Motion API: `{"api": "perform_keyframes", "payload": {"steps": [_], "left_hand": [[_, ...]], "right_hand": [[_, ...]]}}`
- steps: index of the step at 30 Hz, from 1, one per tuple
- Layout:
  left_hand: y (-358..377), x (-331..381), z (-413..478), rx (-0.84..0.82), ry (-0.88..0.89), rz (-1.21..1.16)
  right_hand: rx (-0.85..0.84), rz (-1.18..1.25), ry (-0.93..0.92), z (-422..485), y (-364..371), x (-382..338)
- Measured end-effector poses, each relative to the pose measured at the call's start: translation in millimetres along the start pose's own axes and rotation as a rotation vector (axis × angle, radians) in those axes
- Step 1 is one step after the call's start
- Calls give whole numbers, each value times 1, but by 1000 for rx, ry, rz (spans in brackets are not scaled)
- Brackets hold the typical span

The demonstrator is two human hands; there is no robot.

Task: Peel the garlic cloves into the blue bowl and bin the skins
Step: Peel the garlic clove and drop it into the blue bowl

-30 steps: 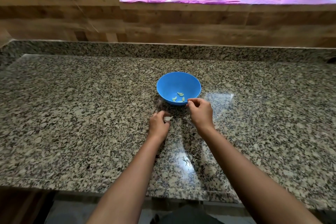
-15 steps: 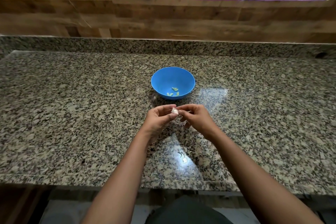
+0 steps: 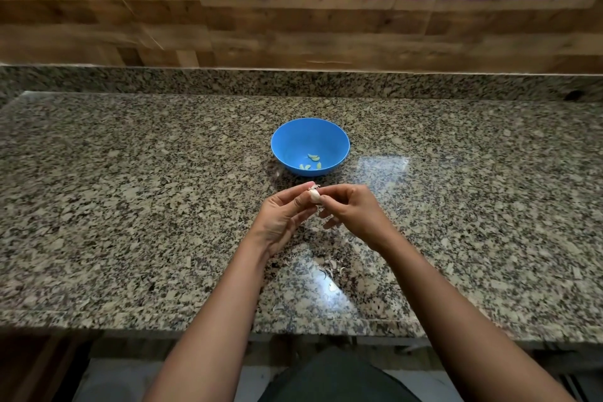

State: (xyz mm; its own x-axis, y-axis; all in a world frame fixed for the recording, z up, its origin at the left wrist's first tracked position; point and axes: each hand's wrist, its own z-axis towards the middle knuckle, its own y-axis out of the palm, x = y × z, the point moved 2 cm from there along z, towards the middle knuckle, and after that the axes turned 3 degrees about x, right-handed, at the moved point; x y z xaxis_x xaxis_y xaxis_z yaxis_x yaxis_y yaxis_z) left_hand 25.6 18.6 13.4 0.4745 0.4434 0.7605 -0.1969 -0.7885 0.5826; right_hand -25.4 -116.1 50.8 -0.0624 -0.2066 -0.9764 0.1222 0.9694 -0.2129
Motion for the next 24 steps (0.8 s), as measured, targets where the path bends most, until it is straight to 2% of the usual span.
{"api": "perform_keyframes", "payload": {"steps": [6,14,21,24], "left_hand": [[4,3,-2,18,2,13],[2,4,-3,36,-20,-3],[5,3,-2,30,-18,-17],[4,2,-2,35,-11,-4]], "right_hand": [[55,-190,-100,2,3,2],[83,-264,-136,5,3,8],[226,-498,-333,3,12,10],[256,-541,-343,3,15,14]]}}
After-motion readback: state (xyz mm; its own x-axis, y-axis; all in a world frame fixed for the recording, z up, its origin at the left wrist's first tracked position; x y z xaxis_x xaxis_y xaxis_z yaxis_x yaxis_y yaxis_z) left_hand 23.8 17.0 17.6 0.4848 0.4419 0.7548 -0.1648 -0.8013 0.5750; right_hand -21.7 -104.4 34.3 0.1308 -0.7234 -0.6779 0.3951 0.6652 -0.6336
